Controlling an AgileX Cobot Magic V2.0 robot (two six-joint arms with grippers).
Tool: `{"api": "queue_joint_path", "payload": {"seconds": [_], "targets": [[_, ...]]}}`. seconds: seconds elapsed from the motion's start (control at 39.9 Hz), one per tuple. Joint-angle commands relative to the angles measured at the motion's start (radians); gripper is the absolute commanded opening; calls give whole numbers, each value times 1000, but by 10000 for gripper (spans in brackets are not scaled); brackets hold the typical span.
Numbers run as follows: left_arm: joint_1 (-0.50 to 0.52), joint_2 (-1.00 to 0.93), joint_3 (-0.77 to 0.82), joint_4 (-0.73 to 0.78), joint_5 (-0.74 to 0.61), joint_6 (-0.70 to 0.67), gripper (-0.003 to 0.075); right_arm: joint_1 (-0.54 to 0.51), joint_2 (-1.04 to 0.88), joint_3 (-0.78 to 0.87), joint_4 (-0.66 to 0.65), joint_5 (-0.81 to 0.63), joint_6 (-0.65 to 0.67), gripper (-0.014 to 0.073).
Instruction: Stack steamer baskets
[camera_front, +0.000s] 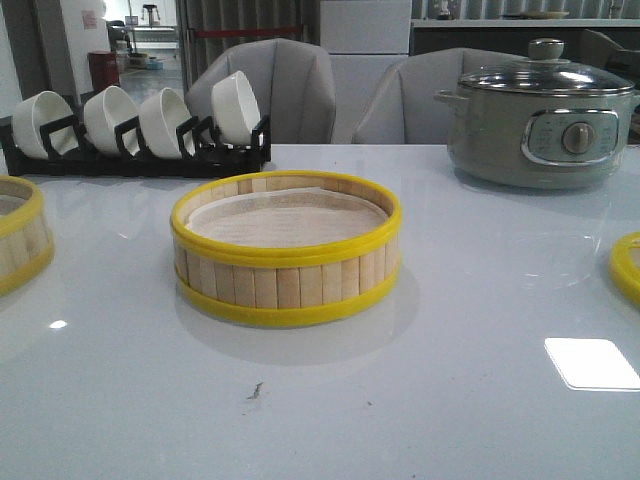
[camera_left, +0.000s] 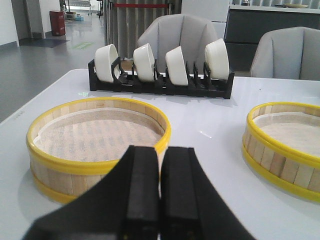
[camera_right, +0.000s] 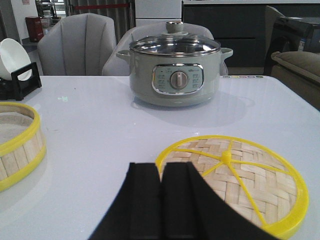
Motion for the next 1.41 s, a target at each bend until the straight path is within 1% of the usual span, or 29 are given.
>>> {"api": "queue_joint_path", "payload": {"seconds": [0.0, 1.1, 1.25, 1.38], "targets": [[0, -12, 1, -2, -90, 2, 95, -8, -21, -15, 0, -84, -6, 29], [0, -12, 1, -2, -90, 2, 95, -8, -21, -15, 0, -84, -6, 29], [0, -12, 0, 17, -93, 2, 95, -8, -21, -15, 0, -84, -6, 29], [-16, 52, -48, 17, -86, 2, 95, -8, -21, -15, 0, -84, -6, 29]]}}
